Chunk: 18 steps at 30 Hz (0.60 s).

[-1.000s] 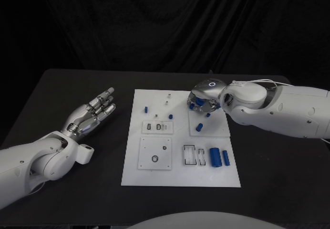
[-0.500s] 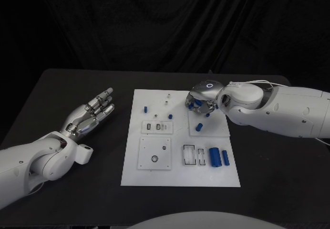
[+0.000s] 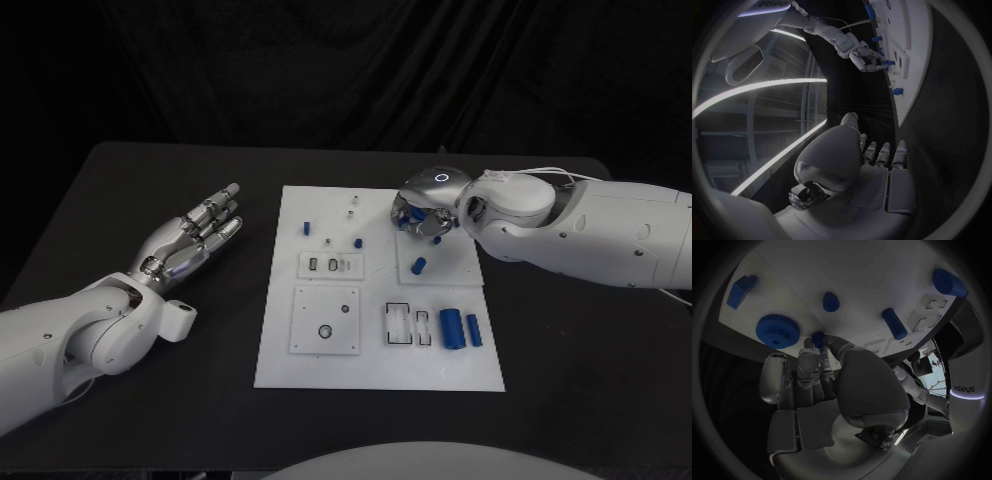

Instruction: Assemble the parts on the task board

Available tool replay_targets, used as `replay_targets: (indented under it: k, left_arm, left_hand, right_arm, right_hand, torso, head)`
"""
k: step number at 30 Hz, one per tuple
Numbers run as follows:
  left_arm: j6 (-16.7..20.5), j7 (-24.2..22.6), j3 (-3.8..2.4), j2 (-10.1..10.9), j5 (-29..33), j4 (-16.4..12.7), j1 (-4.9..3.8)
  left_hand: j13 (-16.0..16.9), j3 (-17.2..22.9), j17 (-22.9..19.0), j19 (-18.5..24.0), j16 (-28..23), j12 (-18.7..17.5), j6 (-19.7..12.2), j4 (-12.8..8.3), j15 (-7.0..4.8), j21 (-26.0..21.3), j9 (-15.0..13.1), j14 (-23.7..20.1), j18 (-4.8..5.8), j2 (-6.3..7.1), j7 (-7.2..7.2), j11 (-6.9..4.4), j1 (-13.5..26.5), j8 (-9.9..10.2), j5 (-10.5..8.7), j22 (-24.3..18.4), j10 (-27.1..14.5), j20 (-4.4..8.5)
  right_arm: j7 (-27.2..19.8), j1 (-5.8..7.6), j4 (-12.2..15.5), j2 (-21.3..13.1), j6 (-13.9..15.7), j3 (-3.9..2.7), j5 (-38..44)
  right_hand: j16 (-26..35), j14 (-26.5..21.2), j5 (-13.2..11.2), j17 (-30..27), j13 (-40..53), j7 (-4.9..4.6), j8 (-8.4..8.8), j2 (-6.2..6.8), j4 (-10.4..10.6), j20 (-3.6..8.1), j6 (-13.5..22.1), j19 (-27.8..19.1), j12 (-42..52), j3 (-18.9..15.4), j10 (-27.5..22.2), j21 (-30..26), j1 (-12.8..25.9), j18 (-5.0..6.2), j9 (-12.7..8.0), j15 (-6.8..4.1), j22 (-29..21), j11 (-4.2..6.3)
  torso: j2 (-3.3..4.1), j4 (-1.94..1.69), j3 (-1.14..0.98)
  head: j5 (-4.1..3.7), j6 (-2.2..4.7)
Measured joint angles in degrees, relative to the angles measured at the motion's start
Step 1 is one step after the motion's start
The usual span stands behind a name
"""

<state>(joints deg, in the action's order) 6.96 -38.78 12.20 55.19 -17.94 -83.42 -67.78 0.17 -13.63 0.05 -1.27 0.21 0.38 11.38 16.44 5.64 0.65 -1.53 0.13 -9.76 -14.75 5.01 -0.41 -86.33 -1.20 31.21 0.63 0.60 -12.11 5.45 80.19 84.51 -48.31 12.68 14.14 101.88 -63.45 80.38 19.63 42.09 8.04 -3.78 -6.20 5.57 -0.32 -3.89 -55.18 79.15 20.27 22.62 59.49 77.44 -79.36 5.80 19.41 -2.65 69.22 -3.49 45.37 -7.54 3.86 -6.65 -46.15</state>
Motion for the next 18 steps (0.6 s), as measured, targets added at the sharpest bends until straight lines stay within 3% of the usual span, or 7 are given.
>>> replay_targets:
  k: [4,8,10,11,18]
  left_arm:
    - [-0.1,0.0,0.00,0.0,0.0,0.1,0.00]
    - [-0.2,0.0,0.00,-0.1,0.0,0.1,0.00]
    - [-0.2,0.0,0.00,-0.1,0.0,0.1,0.00]
    - [-0.2,0.0,0.00,-0.1,0.0,0.1,0.00]
    - [-0.2,0.0,0.00,-0.3,0.0,0.1,0.00]
  left_hand:
    - [0.0,0.0,0.0,0.0,0.0,0.0,0.2,0.0,0.00,0.2,0.0,0.0,0.00,0.00,-0.21,0.00,0.0,0.0,0.00,0.0,0.0,0.00]
    - [0.0,0.0,0.0,0.0,0.0,0.0,0.2,0.0,0.00,0.2,0.0,0.0,0.00,0.00,-0.20,0.00,0.0,0.0,0.00,0.0,0.0,0.00]
    - [0.0,0.0,0.0,0.0,0.0,0.0,0.2,0.0,0.00,0.2,0.0,0.0,0.00,0.00,-0.21,0.00,0.0,0.0,0.00,0.0,0.0,0.00]
    - [0.0,0.0,0.0,0.0,0.0,0.0,0.2,0.0,0.00,0.2,0.0,0.0,0.00,0.00,-0.20,0.00,0.0,0.0,0.00,0.0,0.0,0.00]
    - [0.0,0.0,0.0,0.0,0.0,0.0,0.5,0.0,0.20,0.2,-0.1,-0.2,0.00,0.23,-0.51,0.00,-0.2,-0.2,0.00,0.0,0.0,0.00]
  right_arm:
    - [-0.4,-0.01,0.2,-0.2,0.9,0.04,-0.1]
    - [-0.9,0.33,0.4,0.1,2.0,0.12,-0.4]
    - [-1.2,1.08,0.4,0.7,2.7,0.13,-0.6]
    - [-1.4,1.44,0.4,1.0,3.1,0.10,-0.6]
    - [-2.5,2.90,-1.3,4.4,5.2,-0.04,-1.8]
  right_hand:
    - [-0.3,0.2,-4.4,0.8,0.4,-0.58,-0.47,-0.69,-0.2,0.00,-1.0,0.0,0.1,0.2,0.8,0.0,-1.7,0.00,1.1,0.20,0.5,-0.71]
    - [-0.7,0.2,-5.0,1.3,0.5,-1.16,-0.70,-1.06,-0.2,0.00,-1.6,0.0,-0.3,0.2,1.0,0.0,-2.1,0.01,1.5,0.20,0.9,-0.92]
    - [-0.9,0.5,-6.0,1.7,0.5,-2.14,-0.70,-1.05,-0.2,0.00,-1.4,0.0,-0.6,0.2,1.5,0.3,-2.6,-0.05,1.7,0.50,1.3,-1.39]
    - [-1.1,0.5,-6.6,1.9,0.5,-2.54,-0.70,-1.14,-0.2,0.00,-1.5,0.0,-1.0,0.2,1.6,0.4,-2.8,-0.63,2.0,0.50,1.4,-1.42]
    - [-1.9,0.8,-7.7,3.3,0.1,-2.93,-0.70,-1.28,0.2,-0.23,-1.9,0.2,-2.0,-0.2,2.3,0.7,-2.9,-0.92,2.8,0.76,2.2,-1.15]
  torso:
    - [0.00,-0.02,0.00]
    - [0.01,-0.01,0.00]
    - [0.01,-0.01,0.00]
    - [0.02,0.00,0.00]
    - [0.02,0.03,0.02]
  head:
    - [0.00,-0.01]
    - [0.20,0.13]
    - [0.38,0.16]
    - [0.48,0.16]
    - [0.42,-0.15]
